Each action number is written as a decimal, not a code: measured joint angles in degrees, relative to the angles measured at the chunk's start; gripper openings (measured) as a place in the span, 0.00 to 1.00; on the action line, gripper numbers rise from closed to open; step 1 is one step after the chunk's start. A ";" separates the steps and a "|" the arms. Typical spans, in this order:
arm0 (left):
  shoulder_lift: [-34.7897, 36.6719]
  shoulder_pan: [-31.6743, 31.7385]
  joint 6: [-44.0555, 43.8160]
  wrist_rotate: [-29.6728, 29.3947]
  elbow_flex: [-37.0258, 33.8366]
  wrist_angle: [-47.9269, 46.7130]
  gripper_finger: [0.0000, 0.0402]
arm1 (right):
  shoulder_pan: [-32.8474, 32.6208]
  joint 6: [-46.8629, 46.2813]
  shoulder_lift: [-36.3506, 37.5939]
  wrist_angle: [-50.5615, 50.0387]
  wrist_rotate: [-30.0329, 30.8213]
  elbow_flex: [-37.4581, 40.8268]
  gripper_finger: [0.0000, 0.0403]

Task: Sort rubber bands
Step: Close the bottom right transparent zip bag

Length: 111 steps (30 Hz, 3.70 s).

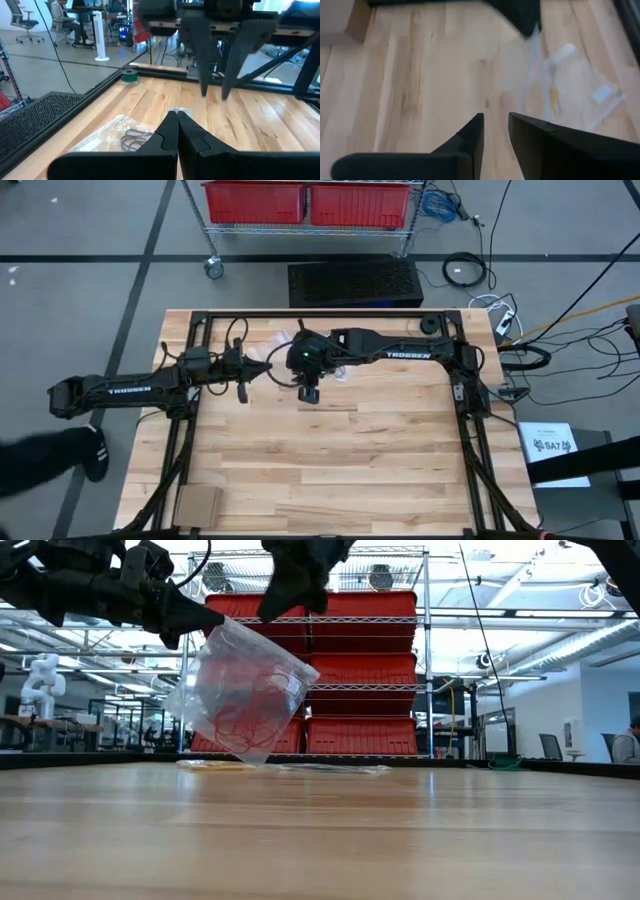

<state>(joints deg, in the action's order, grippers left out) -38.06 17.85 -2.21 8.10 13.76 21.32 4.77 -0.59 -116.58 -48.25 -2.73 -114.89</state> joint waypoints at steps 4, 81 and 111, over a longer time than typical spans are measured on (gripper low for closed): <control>-0.07 0.01 0.18 -1.30 -0.02 -1.22 0.00 | -1.89 2.22 0.82 -5.70 0.09 0.05 0.05; -15.69 -6.62 -3.48 -3.78 2.40 -9.49 0.26 | -9.81 -20.53 -2.36 64.86 6.04 46.78 0.03; 10.68 -7.52 -6.39 -9.86 2.43 -24.32 0.00 | -3.36 -35.68 -15.34 -10.91 12.72 11.82 0.00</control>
<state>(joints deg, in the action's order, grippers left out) -27.38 10.33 -8.60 -1.76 16.19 -3.00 1.41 -36.27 -131.92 -59.16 9.99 -103.07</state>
